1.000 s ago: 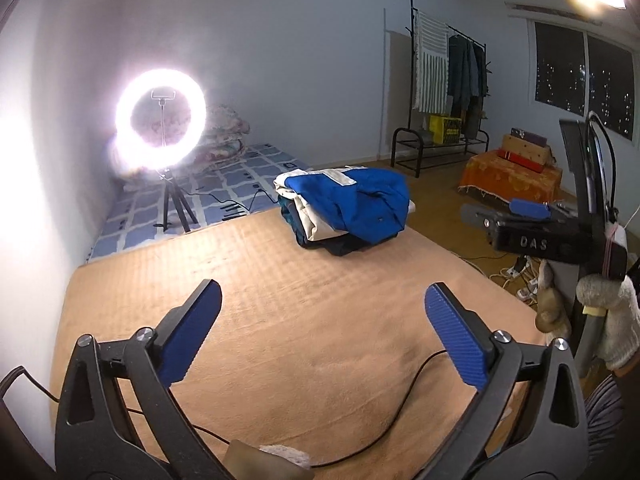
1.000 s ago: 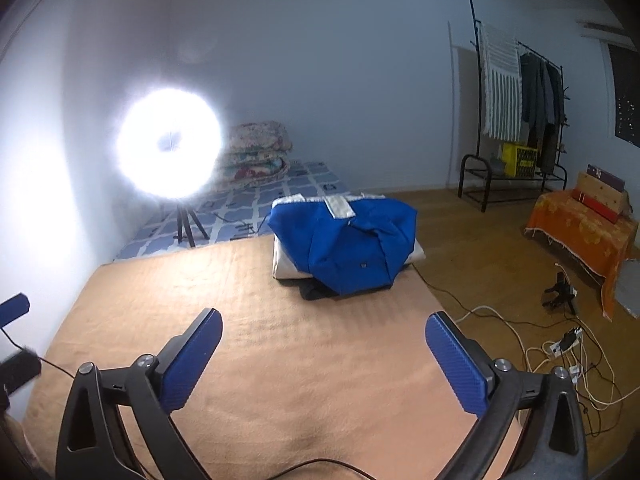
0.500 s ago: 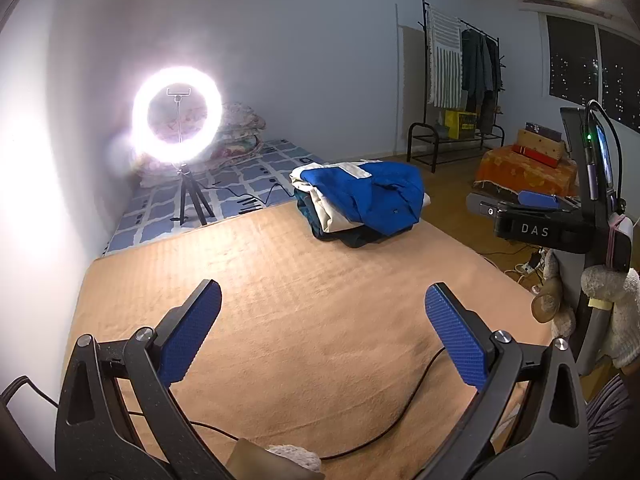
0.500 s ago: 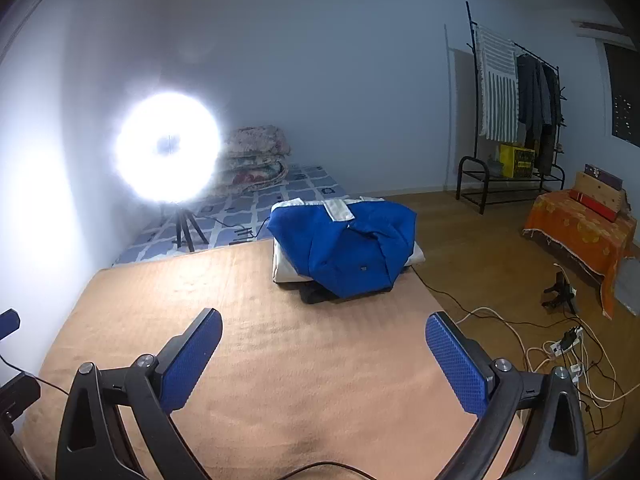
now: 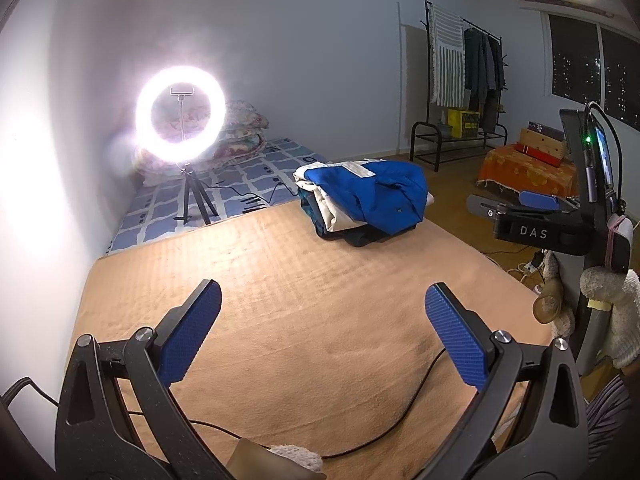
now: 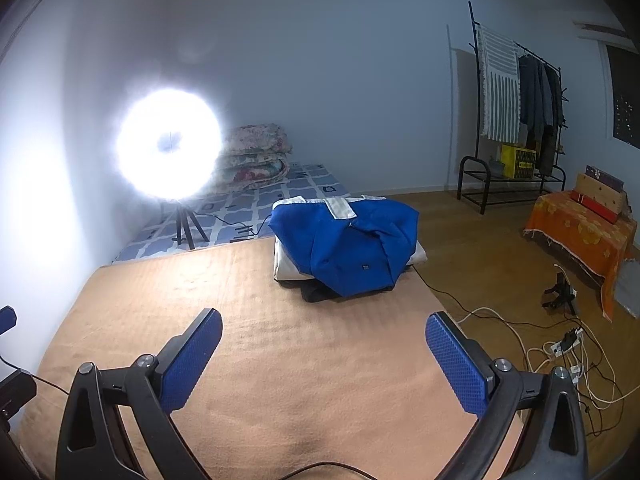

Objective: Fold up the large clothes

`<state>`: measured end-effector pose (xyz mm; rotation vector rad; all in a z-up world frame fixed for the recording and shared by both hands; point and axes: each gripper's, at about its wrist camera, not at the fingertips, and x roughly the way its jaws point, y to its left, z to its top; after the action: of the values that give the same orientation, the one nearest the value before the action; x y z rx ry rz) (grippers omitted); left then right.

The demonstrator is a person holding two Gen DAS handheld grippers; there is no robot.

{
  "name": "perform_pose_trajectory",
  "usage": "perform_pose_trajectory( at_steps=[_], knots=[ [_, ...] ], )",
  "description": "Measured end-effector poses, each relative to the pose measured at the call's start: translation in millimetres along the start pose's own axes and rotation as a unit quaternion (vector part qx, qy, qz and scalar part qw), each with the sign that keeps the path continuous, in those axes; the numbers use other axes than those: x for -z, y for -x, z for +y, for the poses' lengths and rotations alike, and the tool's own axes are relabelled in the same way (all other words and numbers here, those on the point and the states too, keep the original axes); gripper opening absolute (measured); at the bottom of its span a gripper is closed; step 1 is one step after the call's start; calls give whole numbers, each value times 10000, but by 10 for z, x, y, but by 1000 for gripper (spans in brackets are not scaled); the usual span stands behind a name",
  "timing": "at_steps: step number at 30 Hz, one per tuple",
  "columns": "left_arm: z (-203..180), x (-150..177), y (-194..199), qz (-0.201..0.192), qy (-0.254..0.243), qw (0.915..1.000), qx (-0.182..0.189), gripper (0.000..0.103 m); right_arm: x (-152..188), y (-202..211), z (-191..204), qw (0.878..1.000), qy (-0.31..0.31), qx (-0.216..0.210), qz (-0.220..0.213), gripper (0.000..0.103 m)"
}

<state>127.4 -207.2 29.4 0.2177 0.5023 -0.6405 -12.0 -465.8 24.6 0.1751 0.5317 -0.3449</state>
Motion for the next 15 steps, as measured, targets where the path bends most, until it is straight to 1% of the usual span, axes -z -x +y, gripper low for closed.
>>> perform_pose_trajectory(
  at_steps=[15],
  knots=[
    [4, 4, 5, 6, 3, 10000, 8, 103, 19, -13, -9, 10000, 16, 17, 21, 103]
  ],
)
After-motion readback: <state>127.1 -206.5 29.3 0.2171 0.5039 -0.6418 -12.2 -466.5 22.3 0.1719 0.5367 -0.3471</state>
